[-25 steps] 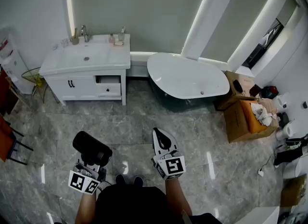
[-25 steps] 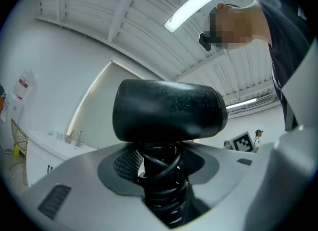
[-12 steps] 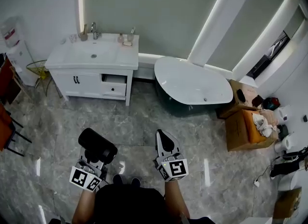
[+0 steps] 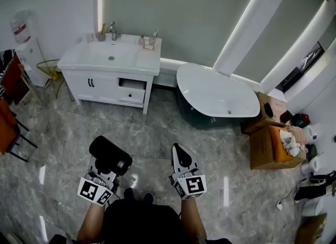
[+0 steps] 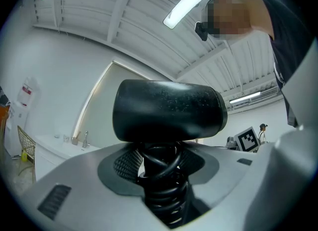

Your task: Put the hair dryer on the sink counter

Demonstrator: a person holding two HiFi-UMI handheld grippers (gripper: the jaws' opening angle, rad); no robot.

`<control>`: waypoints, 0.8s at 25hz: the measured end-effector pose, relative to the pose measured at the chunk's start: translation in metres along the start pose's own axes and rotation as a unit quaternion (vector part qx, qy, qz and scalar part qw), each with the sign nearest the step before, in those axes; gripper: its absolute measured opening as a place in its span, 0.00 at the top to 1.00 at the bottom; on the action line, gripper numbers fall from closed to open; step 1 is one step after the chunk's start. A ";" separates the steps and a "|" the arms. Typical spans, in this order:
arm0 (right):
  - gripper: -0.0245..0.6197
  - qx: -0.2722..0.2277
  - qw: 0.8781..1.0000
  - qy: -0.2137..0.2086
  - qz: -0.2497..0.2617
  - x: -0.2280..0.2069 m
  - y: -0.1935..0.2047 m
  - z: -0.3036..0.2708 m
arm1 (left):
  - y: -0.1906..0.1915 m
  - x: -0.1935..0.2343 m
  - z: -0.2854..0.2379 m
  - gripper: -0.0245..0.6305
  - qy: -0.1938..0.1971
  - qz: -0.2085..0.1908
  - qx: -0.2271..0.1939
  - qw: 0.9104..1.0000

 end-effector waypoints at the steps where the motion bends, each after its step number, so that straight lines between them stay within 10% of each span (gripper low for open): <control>1: 0.92 0.003 1.000 -0.004 0.002 0.002 0.000 0.000 | 0.000 0.000 0.000 0.62 0.000 -0.001 0.001 1.000; 20: 0.92 0.043 0.999 -0.015 -0.010 0.031 0.011 -0.017 | -0.006 0.027 0.009 0.62 0.037 -0.010 0.020 0.999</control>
Point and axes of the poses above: the fingertips, and each gripper's own axes: z backward along the fingers, x to its left, y out of its underside, the point moved 8 cm from there along z, backward along the fingers, and after that the axes turned 10 degrees about z, right-handed, at the moved point
